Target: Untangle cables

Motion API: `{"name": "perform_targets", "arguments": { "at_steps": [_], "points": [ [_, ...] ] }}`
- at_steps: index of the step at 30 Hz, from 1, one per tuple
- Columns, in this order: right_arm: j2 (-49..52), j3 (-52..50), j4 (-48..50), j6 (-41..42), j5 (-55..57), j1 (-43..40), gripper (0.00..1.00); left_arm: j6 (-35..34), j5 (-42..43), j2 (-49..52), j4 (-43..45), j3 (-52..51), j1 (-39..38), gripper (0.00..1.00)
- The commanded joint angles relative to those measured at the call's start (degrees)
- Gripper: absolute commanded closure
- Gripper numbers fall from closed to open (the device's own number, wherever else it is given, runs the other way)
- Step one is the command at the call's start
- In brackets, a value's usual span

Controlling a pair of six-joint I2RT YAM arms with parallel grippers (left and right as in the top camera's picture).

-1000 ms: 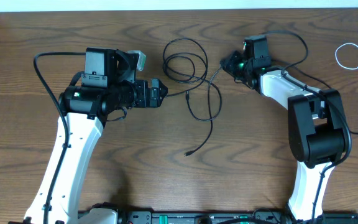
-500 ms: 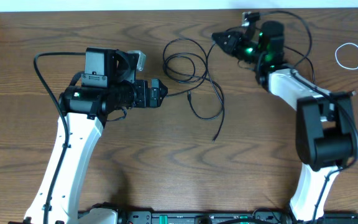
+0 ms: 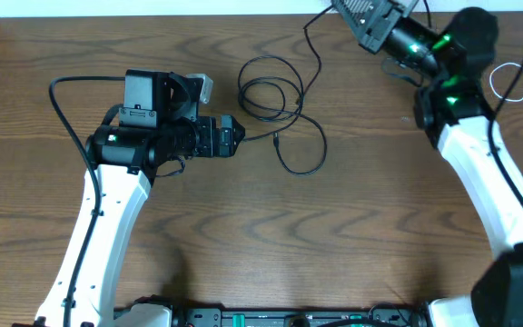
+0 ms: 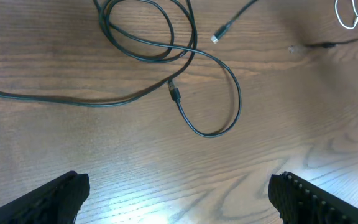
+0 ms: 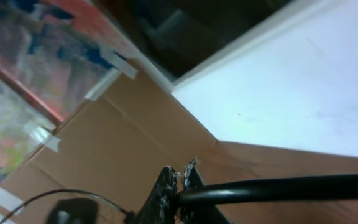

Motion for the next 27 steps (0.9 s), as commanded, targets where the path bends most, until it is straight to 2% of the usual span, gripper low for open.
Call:
{"name": "perform_targets", "arguments": {
  "at_steps": [1, 7, 13, 19, 26, 27],
  "points": [
    [-3.96, 0.28, -0.83, -0.26, -0.35, -2.01, 0.99, -0.31, -0.52, 0.07, -0.17, 0.70, 0.20, 0.02],
    [-5.57, 0.28, -8.04, -2.99, 0.72, -8.44, 0.99, -0.31, -0.52, 0.11, -0.20, 0.70, 0.20, 0.02],
    [-5.68, 2.12, -30.29, -15.50, 6.62, -19.67, 0.99, -0.31, -0.52, 0.11, -0.20, 0.70, 0.20, 0.02],
    [-7.26, 6.01, -45.27, -22.62, 8.20, -29.66, 0.99, -0.31, -0.52, 0.11, -0.20, 0.70, 0.20, 0.02],
    [-8.57, 17.55, -64.22, -31.04, 19.04, -42.29, 0.99, -0.31, -0.52, 0.11, -0.17, 0.70, 0.17, 0.02],
    [-8.57, 21.14, -68.63, -32.59, 23.85, -45.07, 0.99, -0.31, -0.52, 0.11, -0.20, 0.70, 0.20, 0.02]
  ]
}}
